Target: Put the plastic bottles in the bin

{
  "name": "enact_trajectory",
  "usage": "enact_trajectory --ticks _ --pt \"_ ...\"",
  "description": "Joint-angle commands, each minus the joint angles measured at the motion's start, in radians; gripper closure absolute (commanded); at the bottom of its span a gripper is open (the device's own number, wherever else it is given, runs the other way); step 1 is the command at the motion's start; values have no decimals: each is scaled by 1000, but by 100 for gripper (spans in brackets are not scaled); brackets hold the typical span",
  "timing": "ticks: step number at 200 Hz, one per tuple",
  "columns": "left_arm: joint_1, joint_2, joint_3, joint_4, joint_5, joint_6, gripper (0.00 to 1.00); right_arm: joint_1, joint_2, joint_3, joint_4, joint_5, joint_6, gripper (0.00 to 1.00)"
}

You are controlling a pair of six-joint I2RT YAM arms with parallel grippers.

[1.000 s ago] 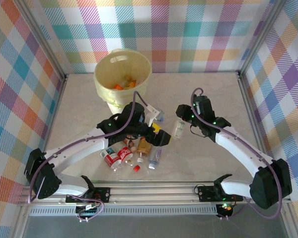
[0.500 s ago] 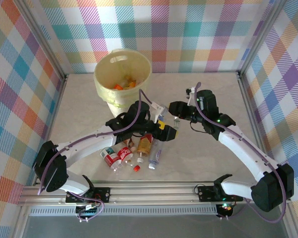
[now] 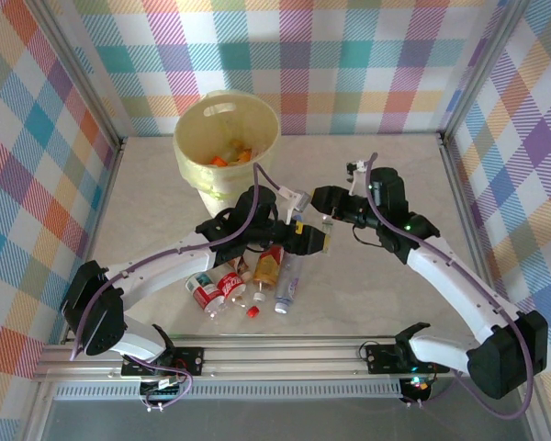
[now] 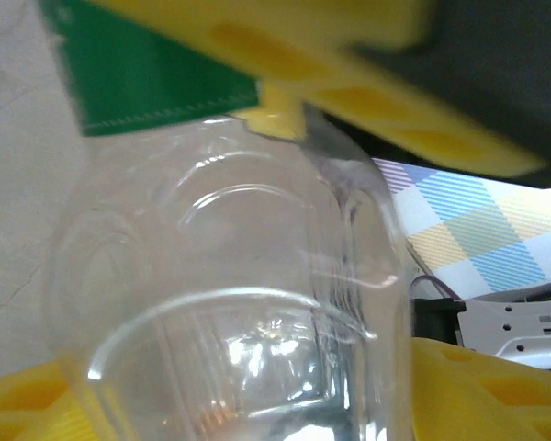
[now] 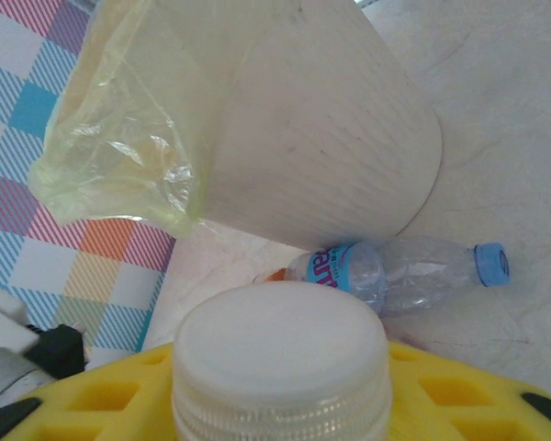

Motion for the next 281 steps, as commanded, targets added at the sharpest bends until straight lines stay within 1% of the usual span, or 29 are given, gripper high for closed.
enact_trajectory --ticks 1,14,25,34,63,88,114,118,130,137,151,168,183,219,238,256,281 --pt "-12 -2 21 38 -5 -12 34 -1 -36 -13 39 -11 4 42" --pt "-12 -6 34 16 -13 -11 39 -1 -53 -12 23 8 -5 35" --pt "-11 -7 52 -23 -25 -8 40 -2 -73 -11 -4 39 -28 29" --pt "-10 -11 61 -41 -34 -5 40 -2 -97 -12 -25 65 -47 24" --pt "-2 -23 88 -92 -48 13 41 -3 -170 1 -120 135 -112 12" --pt "22 -26 136 -150 -50 30 41 -3 -221 24 -212 132 -181 5" --pt "48 11 252 -254 -51 57 41 -3 -285 12 -264 75 -258 0" --pt "50 16 278 -304 -54 65 41 -2 -292 5 -258 69 -263 0" --pt "52 22 348 -383 -73 102 41 -2 -299 -5 -243 48 -278 0" --pt "55 17 378 -415 -98 122 41 -2 -288 12 -262 41 -285 0" --pt "80 15 419 -449 -112 143 41 -2 -266 53 -326 5 -316 0" --pt "136 19 487 -509 -111 143 41 -2 -277 41 -328 -2 -329 0" --pt "180 15 556 -580 -124 171 41 -1 -287 24 -306 -12 -324 0" --pt "310 30 708 -696 -136 231 39 -1 -283 30 -319 -86 -327 0" --pt "384 80 786 -743 -134 249 39 -2 -288 32 -330 -89 -322 0" --pt "446 124 838 -751 -131 262 39 -2 -290 29 -330 -99 -314 0" --pt "506 217 946 -794 -145 291 39 -2 -294 18 -331 -109 -303 0"
